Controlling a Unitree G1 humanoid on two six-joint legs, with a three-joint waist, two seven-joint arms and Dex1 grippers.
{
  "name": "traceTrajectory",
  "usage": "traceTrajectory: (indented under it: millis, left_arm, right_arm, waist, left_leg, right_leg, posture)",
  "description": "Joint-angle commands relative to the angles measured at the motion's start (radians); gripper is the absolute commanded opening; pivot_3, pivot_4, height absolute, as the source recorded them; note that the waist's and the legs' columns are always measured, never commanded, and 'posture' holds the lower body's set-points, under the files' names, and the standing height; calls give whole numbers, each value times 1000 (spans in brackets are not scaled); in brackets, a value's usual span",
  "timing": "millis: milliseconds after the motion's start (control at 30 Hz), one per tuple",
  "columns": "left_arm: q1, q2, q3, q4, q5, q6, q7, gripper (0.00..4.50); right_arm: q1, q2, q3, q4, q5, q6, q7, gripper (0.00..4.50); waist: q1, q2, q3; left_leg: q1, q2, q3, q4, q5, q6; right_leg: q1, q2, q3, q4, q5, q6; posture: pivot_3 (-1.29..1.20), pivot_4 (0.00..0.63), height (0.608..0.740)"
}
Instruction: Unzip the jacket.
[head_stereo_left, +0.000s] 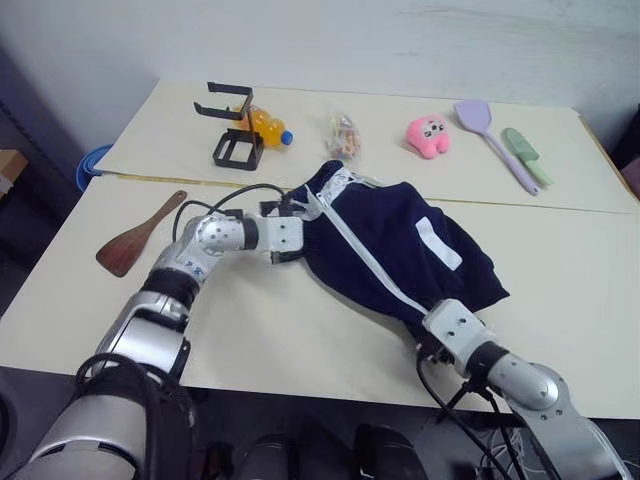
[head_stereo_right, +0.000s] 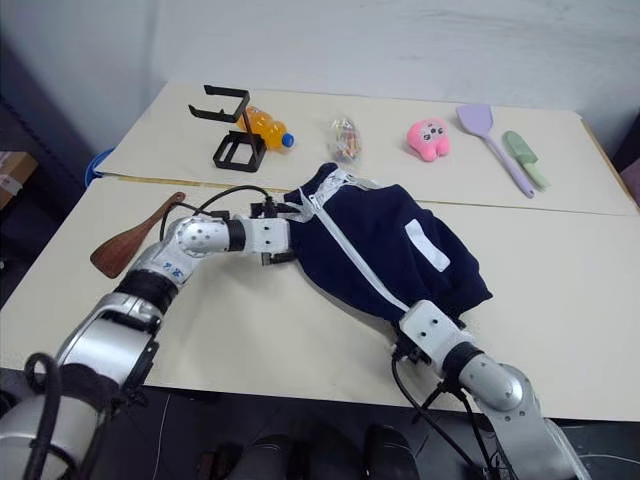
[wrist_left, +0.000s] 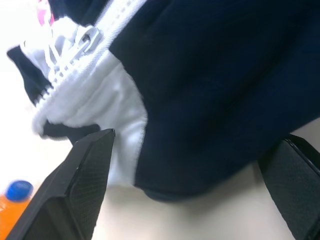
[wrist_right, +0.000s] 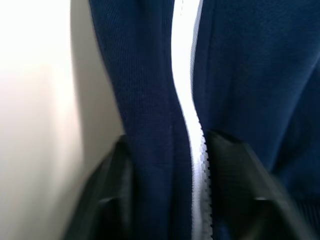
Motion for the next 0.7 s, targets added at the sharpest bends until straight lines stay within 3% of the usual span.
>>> traceTrajectory:
  millis: [33, 133, 267, 333, 400, 500, 633, 700]
  left_arm:
    - [-31, -46, -32, 119, 47, -10, 43, 4090]
    - [-36, -75, -18, 158, 19, -25, -30, 3253]
    - [4, -104, 84, 142, -145, -11, -297, 2059]
    - [54, -78, 130, 57, -264, 36, -515, 1490]
    - [146, -30, 170, -132, -425, 172, -760, 943]
    - [317, 94, 188, -534, -610, 526, -940, 47]
    - [535, 313, 183, -1014, -775, 935, -1016, 47]
    - [625, 386, 189, -1161, -813, 993, -992, 47]
  right_arm:
    - [25, 10, -75, -47, -6, -25, -15, 909]
    - [37, 14, -123, -46, 21, -51, 0, 4]
    - [56, 23, -210, -25, 200, -195, 141, 0]
    - [70, 5, -265, -17, 310, -237, 247, 0]
    - [82, -14, -335, -14, 431, -222, 330, 0]
    - [105, -75, -431, -3, 575, -161, 440, 0]
    - [155, -187, -534, 36, 688, -89, 587, 0]
    - [199, -242, -570, 46, 723, -46, 655, 0]
  waist:
    - [2, 0, 0]
    - [5, 0, 0]
    - [0, 0, 0]
    - [-3, 0, 0]
    - [-9, 0, 0]
    - [-31, 2, 1]
    - [-36, 3, 2]
    - [-27, 4, 3]
  left_leg:
    - [0, 0, -1, 0, 0, 1]
    - [0, -1, -1, 1, 1, 2]
    - [-1, -1, -2, 1, 1, 2]
    - [-1, -1, -2, 1, 1, 2]
    - [-2, -1, -2, 1, 1, 2]
    - [-2, 0, -2, 1, 1, 2]
    - [-2, 2, -4, 3, 0, 1]
    - [-2, 2, -6, 5, 0, 1]
  right_leg:
    - [1, 0, 0, 0, 0, 1]
    - [2, -1, 0, -2, 2, 3]
    - [2, -1, -1, -2, 2, 3]
    - [2, -1, -2, -2, 2, 3]
    - [1, 0, -3, -3, 2, 3]
    - [1, 0, -2, -3, 2, 3]
    - [1, 1, -2, -2, 1, 2]
    - [3, 1, 0, -2, 1, 1]
  posture:
    - [0, 150, 740]
    - [0, 150, 740]
    - [0, 150, 740]
    - [0, 150, 740]
    - [0, 150, 740]
    - [0, 150, 740]
    - [0, 150, 740]
    - [0, 150, 740]
